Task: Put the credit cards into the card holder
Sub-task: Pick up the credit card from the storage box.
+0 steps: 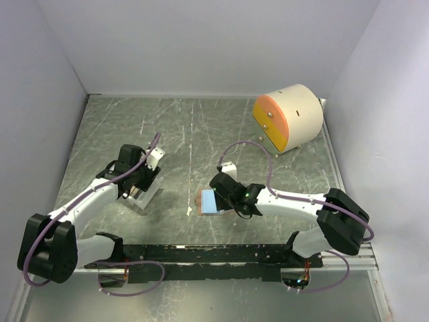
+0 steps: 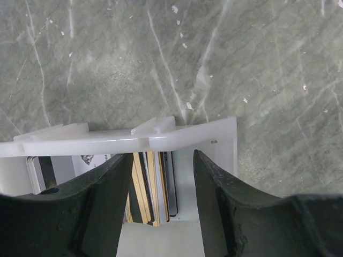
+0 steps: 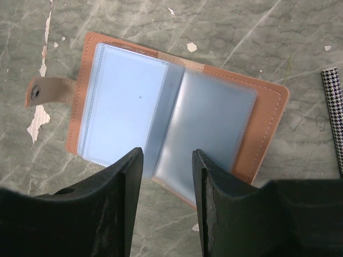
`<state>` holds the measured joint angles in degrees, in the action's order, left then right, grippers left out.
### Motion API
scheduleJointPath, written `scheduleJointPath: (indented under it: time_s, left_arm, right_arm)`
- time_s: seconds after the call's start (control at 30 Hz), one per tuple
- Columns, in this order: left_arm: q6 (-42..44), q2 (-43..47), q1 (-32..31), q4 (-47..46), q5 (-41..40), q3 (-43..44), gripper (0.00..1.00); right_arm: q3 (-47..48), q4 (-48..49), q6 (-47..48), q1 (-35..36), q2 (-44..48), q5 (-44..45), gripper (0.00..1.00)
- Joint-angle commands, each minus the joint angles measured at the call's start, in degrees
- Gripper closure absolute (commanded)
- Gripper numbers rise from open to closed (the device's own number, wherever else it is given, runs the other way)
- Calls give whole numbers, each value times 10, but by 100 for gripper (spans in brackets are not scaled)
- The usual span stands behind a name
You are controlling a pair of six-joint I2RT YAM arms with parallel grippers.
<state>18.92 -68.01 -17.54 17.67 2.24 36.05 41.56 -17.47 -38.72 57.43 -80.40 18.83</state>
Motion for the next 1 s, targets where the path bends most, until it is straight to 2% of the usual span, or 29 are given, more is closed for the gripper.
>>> scheduleJointPath:
  time_s: [0.0,0.07,0.17,0.47,0.67,0.8,0.97]
  left_arm:
    - [24,7,-5,3,-44,1,39]
    - [29,2,-5,1,-68,-10,39]
    - [29,-6,-6,3,-71,-11,31]
    - [33,-38,-6,-18,-64,-28,31]
    - [48,-63,-6,-31,-105,-26,36]
    - [53,-64,-6,-29,-124,-18,45]
    - [64,-58,-6,-36,-168,-14,50]
  right_arm:
    - [2,-7,-2,-2,14,12,58]
    - [7,-10,1,-3,14,13,58]
    - [13,-15,5,-3,13,13,58]
    - [12,-13,7,-3,23,5,58]
    - [8,-7,3,-3,27,-2,58]
    - [7,-9,4,-3,32,2,58]
    - [5,-7,3,-2,34,0,58]
